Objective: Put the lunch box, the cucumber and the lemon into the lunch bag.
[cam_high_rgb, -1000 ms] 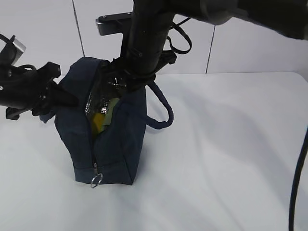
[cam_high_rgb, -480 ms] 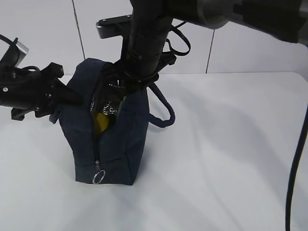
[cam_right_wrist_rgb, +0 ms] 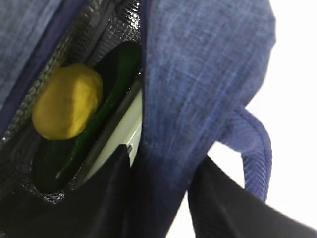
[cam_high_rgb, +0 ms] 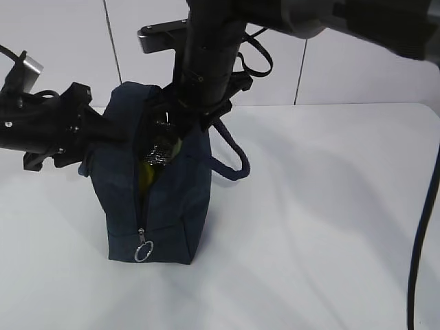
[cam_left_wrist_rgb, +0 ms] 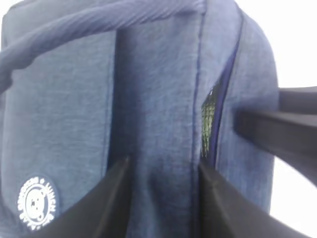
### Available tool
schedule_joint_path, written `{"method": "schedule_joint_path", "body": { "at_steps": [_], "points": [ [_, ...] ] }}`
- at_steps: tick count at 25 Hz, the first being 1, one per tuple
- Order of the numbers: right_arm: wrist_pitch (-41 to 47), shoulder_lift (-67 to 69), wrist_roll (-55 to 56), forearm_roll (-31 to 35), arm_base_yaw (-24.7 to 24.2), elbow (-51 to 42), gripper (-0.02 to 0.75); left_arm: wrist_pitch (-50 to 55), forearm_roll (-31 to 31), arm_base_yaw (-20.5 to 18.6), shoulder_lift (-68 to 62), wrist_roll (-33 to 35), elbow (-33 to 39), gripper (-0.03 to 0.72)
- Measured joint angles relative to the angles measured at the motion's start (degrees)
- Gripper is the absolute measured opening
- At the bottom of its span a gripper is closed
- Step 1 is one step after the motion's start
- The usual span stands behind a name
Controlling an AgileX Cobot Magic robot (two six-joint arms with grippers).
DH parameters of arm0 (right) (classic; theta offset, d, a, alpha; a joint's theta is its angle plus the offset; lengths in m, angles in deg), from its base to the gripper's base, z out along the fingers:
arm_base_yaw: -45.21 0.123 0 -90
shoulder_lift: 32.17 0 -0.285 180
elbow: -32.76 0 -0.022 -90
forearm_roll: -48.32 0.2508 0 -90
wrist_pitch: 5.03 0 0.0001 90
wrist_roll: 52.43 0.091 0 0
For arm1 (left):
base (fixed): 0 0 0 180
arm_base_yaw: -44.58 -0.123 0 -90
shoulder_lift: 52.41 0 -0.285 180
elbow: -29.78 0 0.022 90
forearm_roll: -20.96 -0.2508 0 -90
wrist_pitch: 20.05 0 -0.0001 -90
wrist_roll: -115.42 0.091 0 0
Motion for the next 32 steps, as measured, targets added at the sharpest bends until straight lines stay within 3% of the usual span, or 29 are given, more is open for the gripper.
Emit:
{"method": "schedule_joint_path", "body": {
  "at_steps": [9,16,25,32],
  "points": [
    [3.7,0.2,-0.1,-1.3,0.0,5.6,0.284,0.2,1.6,0.0,-0.2,0.1,-0.7,0.304],
    [4.3,-0.4,-0.1,-1.1,0.0,5.9,0.284,1.0,1.6,0.0,-0.4,0.2,-1.5,0.383],
    [4.6,-4.6,-1.2,-0.5,0.0,5.9,0.284,4.5,1.7,0.0,-0.4,0.3,-1.5,0.391],
    [4.7,-6.6,-2.1,1.1,0.0,5.9,0.283,6.2,1.7,-2.3,-0.4,0.9,-1.5,0.417]
  ]
}}
